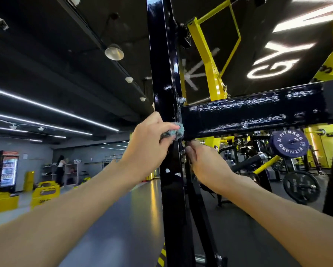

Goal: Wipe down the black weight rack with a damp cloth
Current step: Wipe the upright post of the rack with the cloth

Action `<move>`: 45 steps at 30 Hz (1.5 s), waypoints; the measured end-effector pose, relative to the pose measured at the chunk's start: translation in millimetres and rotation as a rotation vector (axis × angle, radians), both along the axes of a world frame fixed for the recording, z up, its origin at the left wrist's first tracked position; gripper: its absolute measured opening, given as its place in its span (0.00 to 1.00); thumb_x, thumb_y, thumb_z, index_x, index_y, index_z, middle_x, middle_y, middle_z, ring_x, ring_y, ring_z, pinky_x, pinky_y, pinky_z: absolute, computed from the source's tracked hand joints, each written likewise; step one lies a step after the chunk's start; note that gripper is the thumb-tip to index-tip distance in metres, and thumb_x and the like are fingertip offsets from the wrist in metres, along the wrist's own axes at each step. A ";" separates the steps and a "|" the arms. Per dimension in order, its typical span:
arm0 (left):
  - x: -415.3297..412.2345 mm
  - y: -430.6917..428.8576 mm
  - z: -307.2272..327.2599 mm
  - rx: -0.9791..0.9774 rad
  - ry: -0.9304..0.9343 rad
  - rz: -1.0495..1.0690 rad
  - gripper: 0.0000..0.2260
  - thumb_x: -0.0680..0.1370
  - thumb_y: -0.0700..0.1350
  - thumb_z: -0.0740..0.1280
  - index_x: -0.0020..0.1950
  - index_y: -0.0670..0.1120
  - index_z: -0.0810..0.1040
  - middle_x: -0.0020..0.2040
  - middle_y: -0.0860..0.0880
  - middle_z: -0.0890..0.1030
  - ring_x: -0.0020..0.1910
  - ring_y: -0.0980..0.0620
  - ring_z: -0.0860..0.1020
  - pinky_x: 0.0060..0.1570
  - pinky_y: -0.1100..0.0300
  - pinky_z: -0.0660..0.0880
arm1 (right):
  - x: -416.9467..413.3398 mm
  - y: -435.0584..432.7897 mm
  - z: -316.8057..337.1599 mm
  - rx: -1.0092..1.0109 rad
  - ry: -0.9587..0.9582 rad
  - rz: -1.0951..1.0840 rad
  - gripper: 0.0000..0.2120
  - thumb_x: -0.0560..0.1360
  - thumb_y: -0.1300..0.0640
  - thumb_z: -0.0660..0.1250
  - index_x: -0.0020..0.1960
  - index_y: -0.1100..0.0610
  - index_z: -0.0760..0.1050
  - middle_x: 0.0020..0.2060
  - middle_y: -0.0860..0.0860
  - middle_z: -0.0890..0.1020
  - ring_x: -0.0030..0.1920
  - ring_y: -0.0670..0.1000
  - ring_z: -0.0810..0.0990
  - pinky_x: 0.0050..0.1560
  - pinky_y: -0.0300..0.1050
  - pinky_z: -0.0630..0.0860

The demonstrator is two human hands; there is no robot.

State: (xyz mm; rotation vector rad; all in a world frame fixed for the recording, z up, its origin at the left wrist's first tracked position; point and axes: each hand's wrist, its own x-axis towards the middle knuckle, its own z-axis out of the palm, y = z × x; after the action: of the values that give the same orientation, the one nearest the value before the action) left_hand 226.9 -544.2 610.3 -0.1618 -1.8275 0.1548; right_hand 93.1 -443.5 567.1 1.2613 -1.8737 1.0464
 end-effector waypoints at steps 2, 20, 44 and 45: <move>1.7 -6.7 3.2 -0.018 -0.006 0.007 0.12 0.76 0.38 0.73 0.59 0.46 0.84 0.40 0.59 0.67 0.37 0.64 0.70 0.40 0.75 0.66 | -1.1 -0.1 -0.2 -0.002 0.000 -0.001 0.12 0.85 0.50 0.52 0.46 0.52 0.67 0.36 0.50 0.76 0.38 0.56 0.76 0.38 0.53 0.75; 5.6 -14.3 -43.1 0.066 0.003 -0.012 0.13 0.75 0.35 0.73 0.58 0.45 0.84 0.41 0.55 0.70 0.39 0.61 0.71 0.42 0.69 0.71 | 4.1 -3.0 0.7 0.034 -0.025 0.001 0.13 0.85 0.52 0.50 0.43 0.51 0.63 0.33 0.50 0.73 0.35 0.53 0.73 0.34 0.49 0.67; 1.3 -6.1 -89.6 -0.034 -0.098 -0.025 0.11 0.75 0.36 0.68 0.55 0.43 0.85 0.42 0.50 0.71 0.37 0.55 0.72 0.37 0.59 0.74 | 36.7 5.0 -63.7 0.133 -0.582 0.489 0.45 0.76 0.73 0.58 0.80 0.41 0.42 0.60 0.39 0.74 0.57 0.43 0.80 0.58 0.46 0.78; -1.4 -7.0 -87.0 0.019 -0.030 -0.034 0.11 0.75 0.35 0.70 0.55 0.43 0.85 0.42 0.51 0.71 0.36 0.57 0.71 0.38 0.64 0.74 | 33.8 3.1 -66.6 0.127 -0.585 0.484 0.46 0.75 0.72 0.59 0.79 0.38 0.44 0.58 0.44 0.78 0.57 0.48 0.81 0.59 0.51 0.79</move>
State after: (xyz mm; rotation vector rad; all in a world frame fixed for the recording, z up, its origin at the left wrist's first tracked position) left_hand 225.5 -551.2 523.3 -0.1825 -1.8542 0.1112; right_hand 126.9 -440.4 500.5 1.6639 -2.1257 1.7217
